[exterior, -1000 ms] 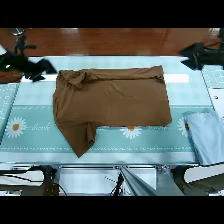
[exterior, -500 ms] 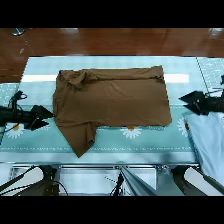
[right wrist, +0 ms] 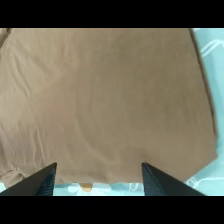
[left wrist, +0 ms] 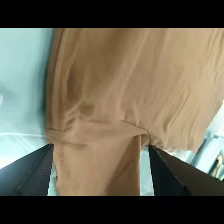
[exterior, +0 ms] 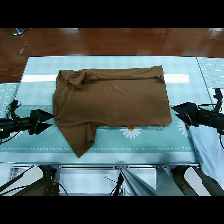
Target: Fold the shirts.
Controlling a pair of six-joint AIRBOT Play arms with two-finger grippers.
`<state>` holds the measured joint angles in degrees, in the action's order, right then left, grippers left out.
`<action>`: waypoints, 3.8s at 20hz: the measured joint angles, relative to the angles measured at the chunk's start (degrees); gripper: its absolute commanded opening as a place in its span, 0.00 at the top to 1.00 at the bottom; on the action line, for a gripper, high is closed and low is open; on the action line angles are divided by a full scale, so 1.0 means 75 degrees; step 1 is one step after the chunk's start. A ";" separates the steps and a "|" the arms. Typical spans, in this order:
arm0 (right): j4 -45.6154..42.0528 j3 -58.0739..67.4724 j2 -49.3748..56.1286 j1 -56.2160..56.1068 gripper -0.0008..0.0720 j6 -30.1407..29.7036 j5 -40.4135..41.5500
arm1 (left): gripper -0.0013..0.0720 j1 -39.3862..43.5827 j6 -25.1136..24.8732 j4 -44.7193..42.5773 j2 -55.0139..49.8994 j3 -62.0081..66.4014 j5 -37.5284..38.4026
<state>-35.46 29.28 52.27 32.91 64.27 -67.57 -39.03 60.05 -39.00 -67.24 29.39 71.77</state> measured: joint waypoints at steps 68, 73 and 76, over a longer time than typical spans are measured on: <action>-0.4540 0.7938 -0.2104 -0.2384 0.95 0.3010 -0.2352 | 0.95 0.2299 0.2833 -0.3515 0.5193 0.6339 -0.0370; -0.3687 0.5319 -0.0892 -0.2384 0.95 0.2326 -0.0458 | 0.95 0.2562 0.2259 -0.1990 0.3474 0.4441 -0.1597; -0.2897 0.4864 0.0656 -0.2390 0.95 0.1754 0.0790 | 0.95 0.3179 0.2197 -0.1545 0.1941 0.4243 -0.2704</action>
<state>-57.19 65.76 57.19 14.98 77.43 -61.65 -15.18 76.53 -50.59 -52.69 61.21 51.48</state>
